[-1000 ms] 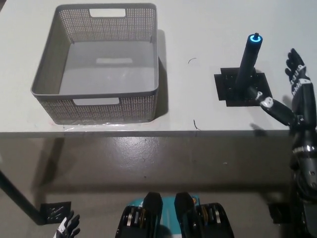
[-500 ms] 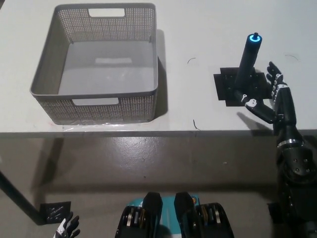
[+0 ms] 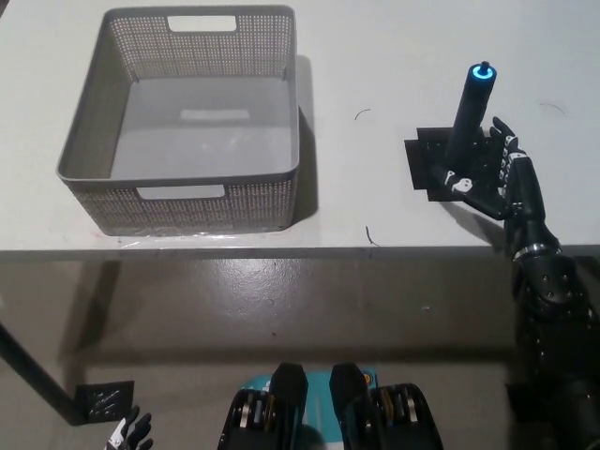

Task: Use the right hand to pick up a electric screw driver and put it into a container on the left side

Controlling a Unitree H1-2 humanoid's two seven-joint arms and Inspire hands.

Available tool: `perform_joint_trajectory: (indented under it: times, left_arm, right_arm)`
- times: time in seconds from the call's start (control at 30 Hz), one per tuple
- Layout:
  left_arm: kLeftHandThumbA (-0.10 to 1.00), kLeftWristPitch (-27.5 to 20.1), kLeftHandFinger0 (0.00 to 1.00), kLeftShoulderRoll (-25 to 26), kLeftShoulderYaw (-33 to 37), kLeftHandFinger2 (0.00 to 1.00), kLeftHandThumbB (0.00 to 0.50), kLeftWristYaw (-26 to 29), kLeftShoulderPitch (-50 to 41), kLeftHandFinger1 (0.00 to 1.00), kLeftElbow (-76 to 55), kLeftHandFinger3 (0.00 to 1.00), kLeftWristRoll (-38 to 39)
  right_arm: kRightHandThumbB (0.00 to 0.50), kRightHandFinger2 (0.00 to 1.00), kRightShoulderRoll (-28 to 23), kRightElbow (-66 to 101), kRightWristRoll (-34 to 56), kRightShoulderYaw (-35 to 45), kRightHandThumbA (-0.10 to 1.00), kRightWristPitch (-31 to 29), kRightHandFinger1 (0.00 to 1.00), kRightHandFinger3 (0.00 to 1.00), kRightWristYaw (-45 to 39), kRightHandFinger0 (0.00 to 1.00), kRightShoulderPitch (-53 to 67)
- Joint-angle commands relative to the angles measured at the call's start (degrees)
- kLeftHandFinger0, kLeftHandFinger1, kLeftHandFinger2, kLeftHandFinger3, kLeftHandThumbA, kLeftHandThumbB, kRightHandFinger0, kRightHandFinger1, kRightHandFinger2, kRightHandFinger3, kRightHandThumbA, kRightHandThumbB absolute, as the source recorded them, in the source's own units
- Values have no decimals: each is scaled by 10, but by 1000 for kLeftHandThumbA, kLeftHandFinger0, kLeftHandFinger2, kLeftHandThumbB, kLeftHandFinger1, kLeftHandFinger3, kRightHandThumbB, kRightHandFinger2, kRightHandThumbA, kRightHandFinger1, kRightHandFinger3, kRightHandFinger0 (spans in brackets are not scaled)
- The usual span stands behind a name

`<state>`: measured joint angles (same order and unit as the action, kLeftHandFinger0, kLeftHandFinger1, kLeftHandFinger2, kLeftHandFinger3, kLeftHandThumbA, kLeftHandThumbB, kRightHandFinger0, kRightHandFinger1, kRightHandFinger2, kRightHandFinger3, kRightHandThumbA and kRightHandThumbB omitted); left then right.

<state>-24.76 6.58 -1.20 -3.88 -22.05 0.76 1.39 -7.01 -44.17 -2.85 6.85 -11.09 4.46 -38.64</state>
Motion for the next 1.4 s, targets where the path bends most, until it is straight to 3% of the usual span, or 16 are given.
perform_joint_trajectory:
  times: [0.0,0.2,0.37,0.57,0.67,0.83,0.9,0.97,1.0,1.03,1.07,1.1,1.13,1.17,1.23,1.37]
  left_arm:
    - [962,-22,1000,5,-1,1000,154,-9,-6,1000,-10,1000,6]
    - [970,-22,1000,3,1,1000,159,-11,-9,1000,-9,1000,8]
    - [971,-22,1000,6,4,1000,165,-22,-11,1000,-11,1000,18]
    - [967,-22,1000,9,2,1000,183,-33,-11,1000,-13,1000,25]
    - [965,-22,1000,12,4,1000,177,-38,-11,1000,-10,1000,27]
    - [949,-22,1000,9,6,1000,174,-40,-6,1000,-8,1000,20]
    - [961,-22,1000,8,8,1000,176,-41,-4,1000,-7,1000,13]
    - [962,-22,1000,6,10,1000,174,-41,-6,1000,-9,1000,12]
    - [962,-22,1000,6,12,1000,174,-42,-7,1000,-8,1000,11]
    - [962,-22,1000,5,13,1000,175,-42,-5,1000,-7,1000,11]
    - [963,-22,1000,5,13,1000,175,-41,-3,1000,-6,1000,10]
    - [963,-22,1000,5,13,1000,175,-42,-1,1000,-4,1000,10]
    - [963,-22,1000,5,13,1000,188,-41,0,1000,-3,1000,10]
    - [969,-22,1000,8,13,1000,194,-39,2,1000,-3,1000,6]
    - [971,-22,1000,9,11,1000,207,-36,7,1000,-1,1000,5]
    - [973,-22,1000,9,8,1000,190,-38,2,1000,2,1000,12]
  right_arm:
    - [353,1000,-13,-11,20,8,969,-33,1000,1000,1,1000,-48]
    - [391,1000,-19,-30,37,17,959,-15,1000,1000,-7,1000,-64]
    - [361,1000,-32,-90,38,18,962,-18,1000,1000,-4,1000,-105]
    - [437,1000,-45,-229,38,12,945,-56,1000,1000,-6,1000,-191]
    - [403,1000,-46,-264,39,11,893,-54,1000,1000,-3,1000,-226]
    - [498,1000,-33,-299,5,-18,875,-45,1000,1000,28,1000,-270]
    - [500,1000,-24,-314,-2,-32,818,-41,1000,1000,40,1000,-283]
    - [434,1000,-15,-325,1,-36,554,-37,1000,1000,55,1000,-290]
    - [436,904,-6,-335,-6,-40,345,-10,788,1000,105,789,-301]
    - [209,384,0,-345,-18,-50,-21,6,256,504,155,230,-308]
    - [301,290,1,-348,-22,-53,-87,9,86,329,170,9,-310]
    - [251,242,3,-353,-21,-54,-97,8,17,215,175,2,-311]
    - [170,302,6,-354,-19,-54,-100,5,1,243,176,0,-309]
    - [150,470,7,-357,-15,-52,-100,0,53,413,176,0,-307]
    - [163,534,9,-358,-2,-42,-100,-13,63,537,171,0,-305]
    - [139,512,13,-360,3,-39,-100,-15,90,543,177,0,-294]
